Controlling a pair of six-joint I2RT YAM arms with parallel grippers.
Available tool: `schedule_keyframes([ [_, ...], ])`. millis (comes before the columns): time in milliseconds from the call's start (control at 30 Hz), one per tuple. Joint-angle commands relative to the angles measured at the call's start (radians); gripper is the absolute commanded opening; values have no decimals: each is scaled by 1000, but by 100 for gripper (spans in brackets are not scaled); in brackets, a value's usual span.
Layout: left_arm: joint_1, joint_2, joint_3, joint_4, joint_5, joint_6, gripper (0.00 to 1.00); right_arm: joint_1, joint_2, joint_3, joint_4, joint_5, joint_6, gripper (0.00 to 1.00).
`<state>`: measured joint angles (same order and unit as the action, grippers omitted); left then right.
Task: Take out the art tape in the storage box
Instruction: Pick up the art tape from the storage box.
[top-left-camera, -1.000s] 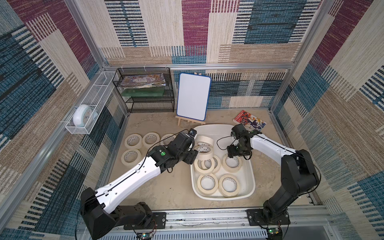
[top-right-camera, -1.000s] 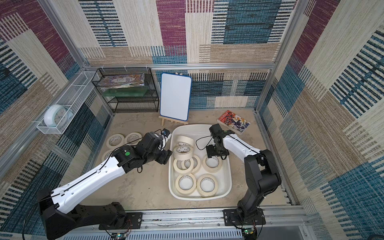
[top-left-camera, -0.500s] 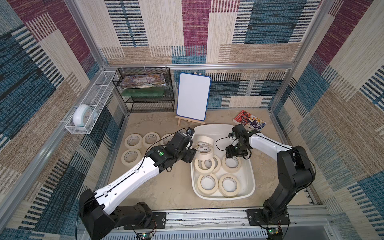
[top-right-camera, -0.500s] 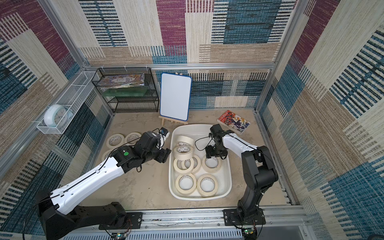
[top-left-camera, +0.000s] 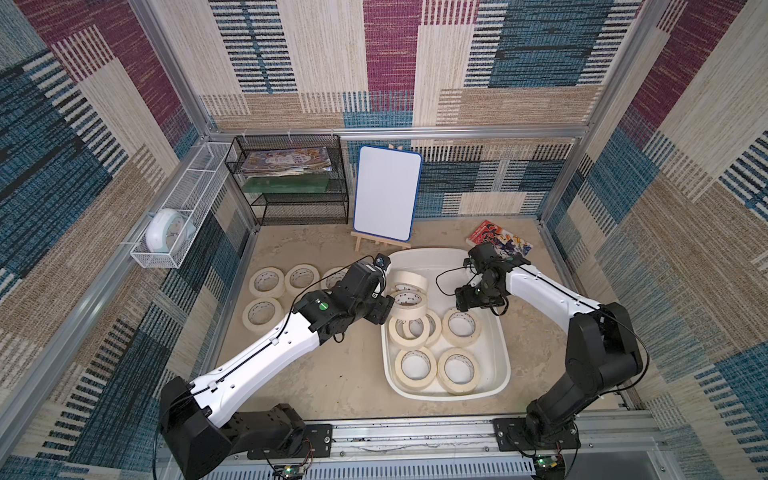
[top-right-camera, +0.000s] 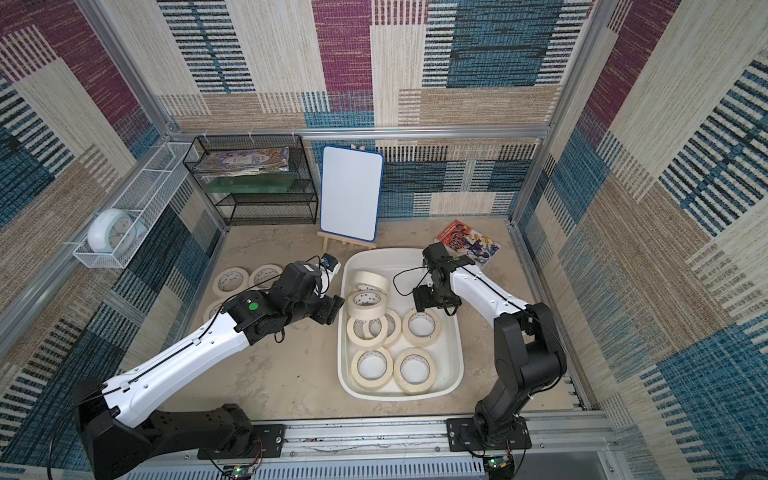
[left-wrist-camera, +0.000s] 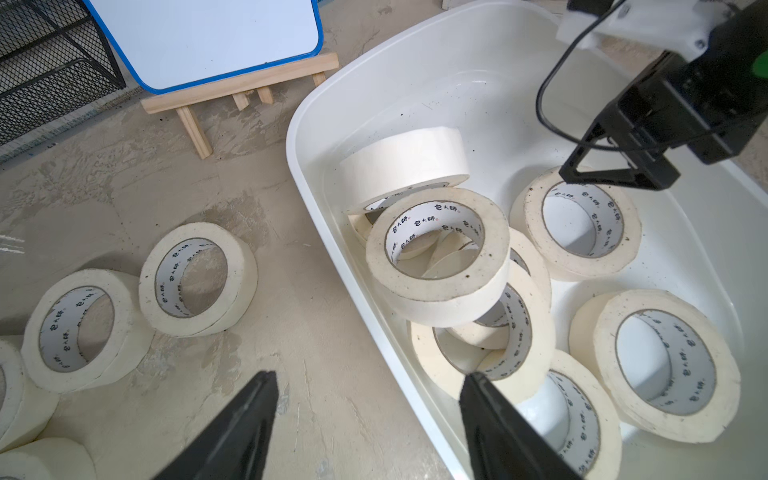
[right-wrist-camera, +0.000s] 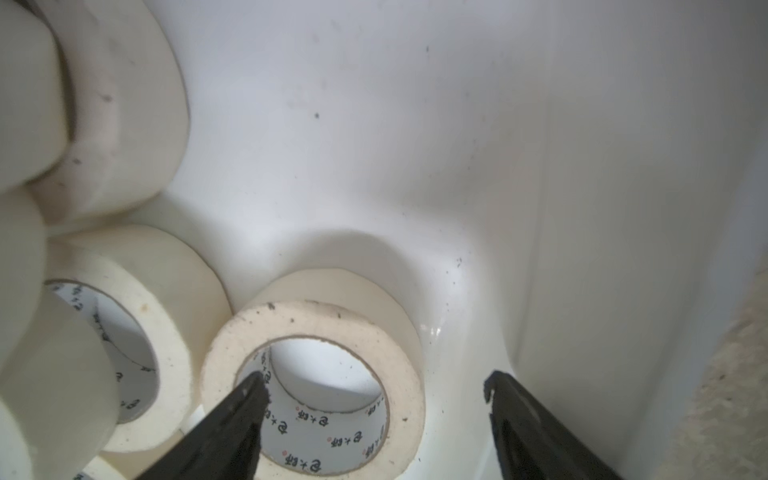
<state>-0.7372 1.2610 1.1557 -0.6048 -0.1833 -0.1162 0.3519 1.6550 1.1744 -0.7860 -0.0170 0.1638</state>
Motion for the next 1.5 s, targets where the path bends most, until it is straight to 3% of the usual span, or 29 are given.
schedule_keyframes([
  [0,1,-3,2,7,12,-2,75,-1,14,-32,-26,20,-8,88],
  [167,3,-38,-20,7,-11,3,75,-6,37,-63,-11,17,-17,88],
  [300,6,-47,-27,8,-13,4,75,-16,67,-91,12,0,-25,81],
  [400,7,-46,-27,8,-13,4,75,-16,74,-104,22,-8,-26,64],
  [500,8,-44,-27,14,-8,4,75,-15,52,-86,14,3,-24,35],
  [567,9,-38,-22,17,-4,4,75,-16,35,-55,-2,16,-17,20],
  [733,9,-18,1,18,18,-7,75,11,-23,89,-54,57,8,14],
  [900,9,8,24,49,90,-49,75,78,-31,265,-126,72,25,0],
  [1167,7,92,64,180,314,-153,76,205,7,325,-134,93,60,0],
  [1467,-5,203,93,181,267,-178,77,238,6,369,-141,103,63,0],
])
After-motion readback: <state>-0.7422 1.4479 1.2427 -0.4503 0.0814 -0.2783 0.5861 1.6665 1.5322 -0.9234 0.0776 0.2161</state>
